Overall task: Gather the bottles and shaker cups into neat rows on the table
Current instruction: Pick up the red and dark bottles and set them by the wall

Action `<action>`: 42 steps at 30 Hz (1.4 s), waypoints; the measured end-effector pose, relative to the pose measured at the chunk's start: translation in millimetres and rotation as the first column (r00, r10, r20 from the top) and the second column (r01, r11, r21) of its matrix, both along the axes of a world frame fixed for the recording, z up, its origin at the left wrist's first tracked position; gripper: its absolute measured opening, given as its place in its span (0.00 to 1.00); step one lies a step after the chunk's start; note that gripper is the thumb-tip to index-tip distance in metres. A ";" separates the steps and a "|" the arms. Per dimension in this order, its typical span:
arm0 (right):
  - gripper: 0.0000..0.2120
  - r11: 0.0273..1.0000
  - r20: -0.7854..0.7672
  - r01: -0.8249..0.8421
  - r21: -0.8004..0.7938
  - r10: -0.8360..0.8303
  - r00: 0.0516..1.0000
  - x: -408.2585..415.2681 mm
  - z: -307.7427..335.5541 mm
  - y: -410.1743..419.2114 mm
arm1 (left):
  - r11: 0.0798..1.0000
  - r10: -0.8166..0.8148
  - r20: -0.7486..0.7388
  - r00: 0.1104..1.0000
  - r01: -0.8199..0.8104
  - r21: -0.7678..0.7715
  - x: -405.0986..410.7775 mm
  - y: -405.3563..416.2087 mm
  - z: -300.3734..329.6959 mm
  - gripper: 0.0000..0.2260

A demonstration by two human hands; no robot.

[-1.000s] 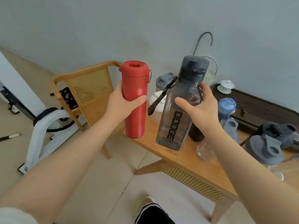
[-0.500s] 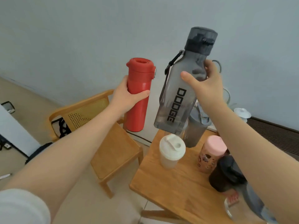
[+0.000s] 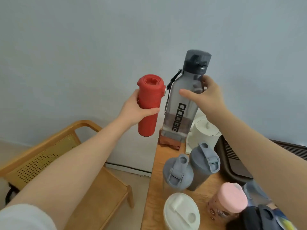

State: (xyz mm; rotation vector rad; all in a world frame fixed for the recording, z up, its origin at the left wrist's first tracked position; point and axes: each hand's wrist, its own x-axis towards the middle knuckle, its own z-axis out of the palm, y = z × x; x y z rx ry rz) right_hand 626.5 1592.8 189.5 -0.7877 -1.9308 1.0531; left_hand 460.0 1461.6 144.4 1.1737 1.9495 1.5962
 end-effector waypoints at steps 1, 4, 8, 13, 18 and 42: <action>0.31 1.000 0.044 0.000 0.012 0.000 0.999 -4.6 -7.9 8.4 | 0.999 -0.039 0.013 0.999 0.040 -0.026 -6.3 10.7 -7.3 0.26; 0.26 0.998 0.220 -0.056 0.041 0.046 0.975 -14.5 -32.4 30.5 | 0.984 -0.137 0.032 0.990 0.140 -0.111 -22.4 35.8 -36.1 0.25; 0.27 0.989 0.433 -0.139 -0.057 0.150 0.889 -18.8 -67.1 55.0 | 0.926 -0.276 0.121 0.954 0.297 -0.232 -32.6 54.1 -82.2 0.27; 0.31 0.973 0.725 -0.223 -0.061 0.197 0.660 -18.2 -99.3 57.4 | 0.846 -0.377 0.218 0.900 0.431 -0.313 -29.4 63.0 -126.3 0.29; 0.32 0.973 0.746 -0.161 -0.165 0.230 0.625 -9.0 -118.6 67.4 | 0.836 -0.405 0.204 0.891 0.452 -0.313 -23.0 68.4 -144.4 0.32; 0.34 0.977 0.734 -0.167 0.133 0.016 0.679 -15.9 -93.0 62.0 | 0.841 -0.439 0.194 0.877 0.477 -0.255 -37.9 109.5 -154.1 0.35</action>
